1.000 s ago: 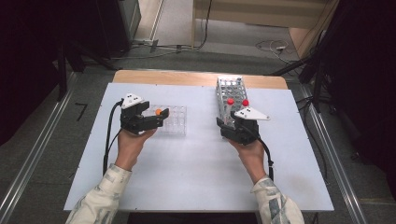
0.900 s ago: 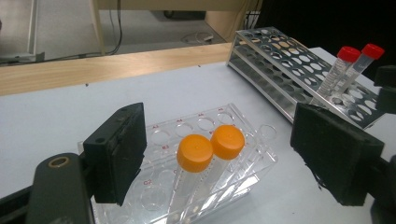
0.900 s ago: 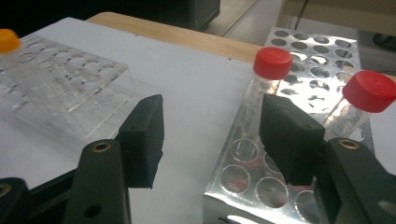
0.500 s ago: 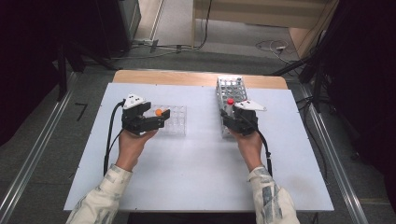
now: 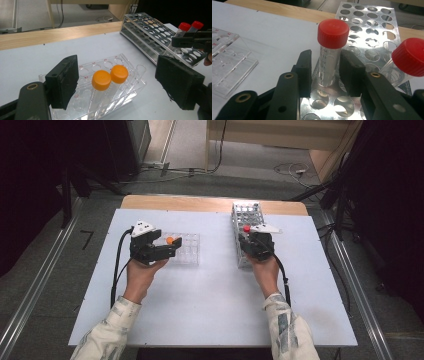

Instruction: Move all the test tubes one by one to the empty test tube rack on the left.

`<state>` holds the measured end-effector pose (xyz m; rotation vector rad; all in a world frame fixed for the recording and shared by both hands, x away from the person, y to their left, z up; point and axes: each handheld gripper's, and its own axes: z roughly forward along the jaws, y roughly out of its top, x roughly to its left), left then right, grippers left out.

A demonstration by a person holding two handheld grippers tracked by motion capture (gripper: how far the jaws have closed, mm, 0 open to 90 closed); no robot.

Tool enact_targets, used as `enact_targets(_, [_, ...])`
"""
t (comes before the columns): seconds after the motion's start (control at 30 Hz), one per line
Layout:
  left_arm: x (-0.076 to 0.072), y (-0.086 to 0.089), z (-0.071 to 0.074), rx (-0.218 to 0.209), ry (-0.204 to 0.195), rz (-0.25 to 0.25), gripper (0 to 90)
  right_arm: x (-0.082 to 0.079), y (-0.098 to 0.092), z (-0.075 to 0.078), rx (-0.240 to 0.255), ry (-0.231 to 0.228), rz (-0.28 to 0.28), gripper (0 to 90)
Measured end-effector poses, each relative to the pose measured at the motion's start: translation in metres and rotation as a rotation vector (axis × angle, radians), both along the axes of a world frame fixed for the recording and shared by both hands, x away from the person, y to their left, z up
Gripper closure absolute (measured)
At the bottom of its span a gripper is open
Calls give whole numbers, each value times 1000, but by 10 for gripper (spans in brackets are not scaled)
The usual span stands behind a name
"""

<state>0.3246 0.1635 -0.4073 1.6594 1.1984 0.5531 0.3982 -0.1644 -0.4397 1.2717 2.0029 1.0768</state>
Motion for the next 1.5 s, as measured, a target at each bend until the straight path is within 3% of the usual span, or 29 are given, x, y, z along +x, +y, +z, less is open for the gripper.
enact_targets(0.2, [0,0,0,-1,-1,2,191,2,-1,-2,-2,9,-7,701])
enact_targets(0.43, [1,1,-1,-1,2,3,185,-1,-1,6,13,-14,0,713])
enact_targets(0.97, [1,1,0,1,5,3,177,-15,-6,43,38,-97,5,716])
enact_targets(1.27, [0,0,0,2,4,1,175,-24,-5,50,39,-107,35,715])
enact_targets(1.5, [-1,-1,1,-5,-1,0,175,-36,6,53,41,-117,90,715])
